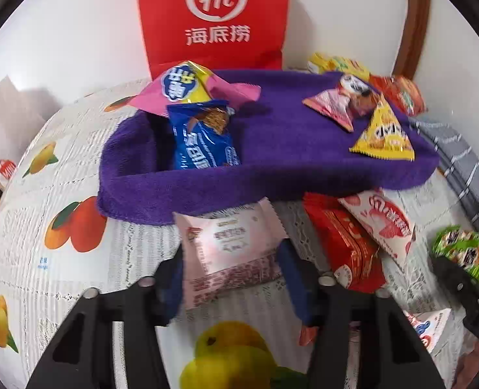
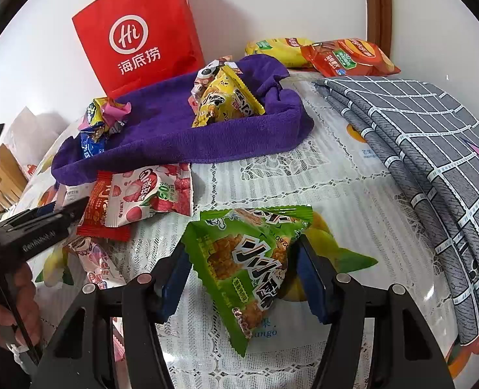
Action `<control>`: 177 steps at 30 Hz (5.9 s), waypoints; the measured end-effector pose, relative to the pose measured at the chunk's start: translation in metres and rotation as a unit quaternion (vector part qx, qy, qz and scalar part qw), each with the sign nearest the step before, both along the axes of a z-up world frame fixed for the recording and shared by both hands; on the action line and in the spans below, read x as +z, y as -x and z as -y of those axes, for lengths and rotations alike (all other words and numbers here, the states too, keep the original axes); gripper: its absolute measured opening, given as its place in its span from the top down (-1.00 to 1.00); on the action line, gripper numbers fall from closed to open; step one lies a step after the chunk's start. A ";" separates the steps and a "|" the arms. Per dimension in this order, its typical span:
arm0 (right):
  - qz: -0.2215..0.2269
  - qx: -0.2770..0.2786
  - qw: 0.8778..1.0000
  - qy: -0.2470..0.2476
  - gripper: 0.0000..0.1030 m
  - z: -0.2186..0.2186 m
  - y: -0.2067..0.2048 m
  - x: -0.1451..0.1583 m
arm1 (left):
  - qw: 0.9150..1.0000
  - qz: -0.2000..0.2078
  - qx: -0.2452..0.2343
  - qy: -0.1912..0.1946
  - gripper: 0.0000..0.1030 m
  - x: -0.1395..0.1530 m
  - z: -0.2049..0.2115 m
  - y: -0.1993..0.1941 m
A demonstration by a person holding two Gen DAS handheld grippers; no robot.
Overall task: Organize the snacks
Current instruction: 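Grasp and lift the white-pink packet from the bed with the left tool, then carry the green packet onto the towel with the right tool while the left tool carries the white-pink packet, then release the green packet on the towel with the right tool while the left tool releases the white-pink packet, then grasp and lift the pink lychee packet from the bed with the right tool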
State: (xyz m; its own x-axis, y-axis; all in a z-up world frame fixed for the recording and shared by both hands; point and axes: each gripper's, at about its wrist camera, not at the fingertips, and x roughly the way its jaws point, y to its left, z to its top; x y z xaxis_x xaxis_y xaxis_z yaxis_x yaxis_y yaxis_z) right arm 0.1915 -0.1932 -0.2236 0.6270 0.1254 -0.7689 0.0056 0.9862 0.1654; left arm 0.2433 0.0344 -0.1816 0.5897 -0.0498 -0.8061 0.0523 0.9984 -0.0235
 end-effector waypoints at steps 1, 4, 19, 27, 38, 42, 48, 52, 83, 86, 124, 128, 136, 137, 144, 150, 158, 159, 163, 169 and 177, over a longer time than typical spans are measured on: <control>0.000 0.000 1.000 0.000 -0.23 0.000 0.000 0.000 | 1.000 0.001 -0.001 0.008 0.17 0.001 -0.003 0.000; 0.001 0.001 1.000 -0.003 -0.24 0.000 0.000 0.000 | 1.000 0.001 -0.004 0.029 0.22 0.003 -0.011 0.002; 0.012 0.000 0.998 -0.056 0.01 0.012 0.004 0.001 | 0.996 0.006 -0.003 0.092 0.56 0.019 -0.031 0.026; 0.031 0.020 0.998 -0.041 0.06 -0.002 0.013 0.024 | 0.995 0.021 -0.006 0.102 0.62 0.035 -0.042 0.037; 0.091 0.043 0.995 -0.027 0.06 -0.018 -0.013 0.082 | 0.994 0.066 -0.004 0.087 0.62 0.066 -0.049 0.041; 0.102 0.054 0.993 -0.034 0.06 -0.026 -0.037 0.094 | 0.992 0.065 -0.003 0.106 0.62 0.076 -0.053 0.030; 0.114 0.062 0.991 -0.041 0.06 -0.038 -0.076 0.104 | 0.992 0.081 0.007 0.099 0.61 0.089 -0.051 0.003; 0.106 0.068 0.991 -0.047 0.06 -0.046 -0.102 0.104 | 0.991 0.074 0.020 0.108 0.61 0.091 -0.051 -0.020; 0.068 0.077 0.994 -0.040 0.05 -0.059 -0.143 0.040 | 0.977 0.068 0.033 0.200 0.64 0.040 -0.047 -0.063; 0.061 0.076 0.995 -0.035 0.05 -0.060 -0.145 0.038 | 0.978 0.072 0.030 0.196 0.65 0.042 -0.045 -0.062; 0.096 0.041 0.990 -0.092 -0.59 -0.037 -0.130 0.059 | 0.977 0.052 0.034 0.206 0.00 0.036 -0.048 -0.063; 0.082 0.057 0.990 -0.103 -0.59 -0.031 -0.111 0.065 | 0.978 0.053 0.037 0.201 -0.07 0.036 -0.048 -0.063; 0.030 0.097 0.994 -0.048 -0.59 -0.039 -0.068 0.041 | 0.975 0.054 0.033 0.214 -0.09 0.041 -0.046 -0.060; 0.019 0.102 0.994 -0.040 -0.59 -0.042 -0.066 0.036 | 0.974 0.056 0.031 0.215 -0.09 0.042 -0.046 -0.059; -0.043 0.128 0.990 -0.029 -0.59 -0.061 -0.067 0.009 | 0.974 0.059 0.018 0.217 -0.09 0.046 -0.044 -0.056; -0.036 0.130 0.991 -0.018 -0.77 -0.070 -0.074 0.001 | 0.972 0.067 0.016 0.223 -0.09 0.051 -0.047 -0.052; -0.032 0.144 0.989 -0.019 -0.47 -0.071 -0.071 0.002 | 0.967 0.061 0.021 0.247 -0.09 0.050 -0.057 -0.051; -0.034 0.147 0.988 -0.020 -0.44 -0.070 -0.071 0.002 | 0.967 0.062 0.021 0.248 -0.09 0.051 -0.058 -0.051; -0.042 0.151 0.988 -0.010 -0.14 -0.062 -0.065 0.003 | 0.966 0.058 0.020 0.253 -0.09 0.050 -0.057 -0.051; -0.034 0.166 0.985 0.023 -0.12 -0.059 -0.045 0.004 | 0.966 0.061 0.013 0.249 -0.09 0.054 -0.052 -0.048; -0.012 0.176 0.980 0.091 -0.36 -0.085 -0.037 -0.002 | 0.968 0.060 0.010 0.243 -0.09 0.054 -0.048 -0.047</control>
